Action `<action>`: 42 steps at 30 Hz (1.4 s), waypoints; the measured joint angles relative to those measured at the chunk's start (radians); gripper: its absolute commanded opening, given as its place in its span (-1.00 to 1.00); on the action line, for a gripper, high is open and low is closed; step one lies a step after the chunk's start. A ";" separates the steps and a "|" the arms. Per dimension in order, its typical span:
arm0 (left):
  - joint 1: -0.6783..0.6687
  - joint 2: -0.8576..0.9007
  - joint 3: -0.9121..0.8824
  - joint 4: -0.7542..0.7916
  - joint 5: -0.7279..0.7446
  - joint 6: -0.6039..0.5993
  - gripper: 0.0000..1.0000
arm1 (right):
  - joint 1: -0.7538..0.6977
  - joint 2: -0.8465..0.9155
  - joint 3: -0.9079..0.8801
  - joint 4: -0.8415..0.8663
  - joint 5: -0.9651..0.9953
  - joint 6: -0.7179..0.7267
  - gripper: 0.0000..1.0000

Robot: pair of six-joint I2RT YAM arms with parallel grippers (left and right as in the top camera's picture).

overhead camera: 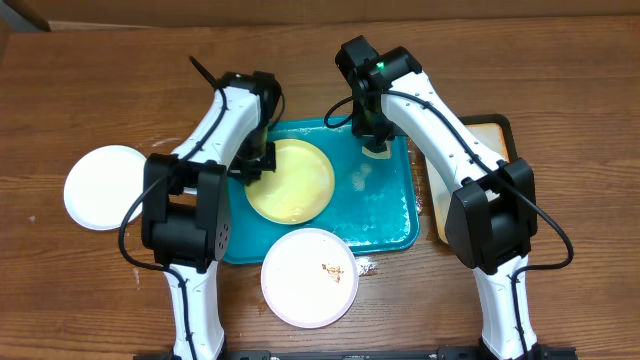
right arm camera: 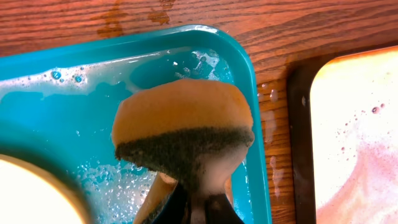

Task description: Clean dirty plates on tray and stack at the side

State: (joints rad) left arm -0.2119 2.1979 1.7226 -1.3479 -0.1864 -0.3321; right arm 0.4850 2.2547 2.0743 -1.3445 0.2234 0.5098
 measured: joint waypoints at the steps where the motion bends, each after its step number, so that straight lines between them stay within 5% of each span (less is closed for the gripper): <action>1: 0.003 0.000 0.024 -0.022 -0.028 -0.011 -0.92 | 0.000 0.000 0.000 -0.001 0.000 -0.001 -0.92; 20: -0.029 0.000 0.515 -0.335 -0.270 -0.139 -0.92 | 0.000 0.000 0.000 0.026 -0.037 -0.037 -0.92; 42: -0.104 0.000 0.536 -0.339 -0.579 -0.166 -0.92 | -0.002 0.000 0.000 0.016 -0.034 -0.042 -0.92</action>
State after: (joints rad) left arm -0.3161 2.1979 2.2581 -1.6871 -0.7650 -0.4984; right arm 0.4831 2.2547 2.0743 -1.3285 0.1894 0.4675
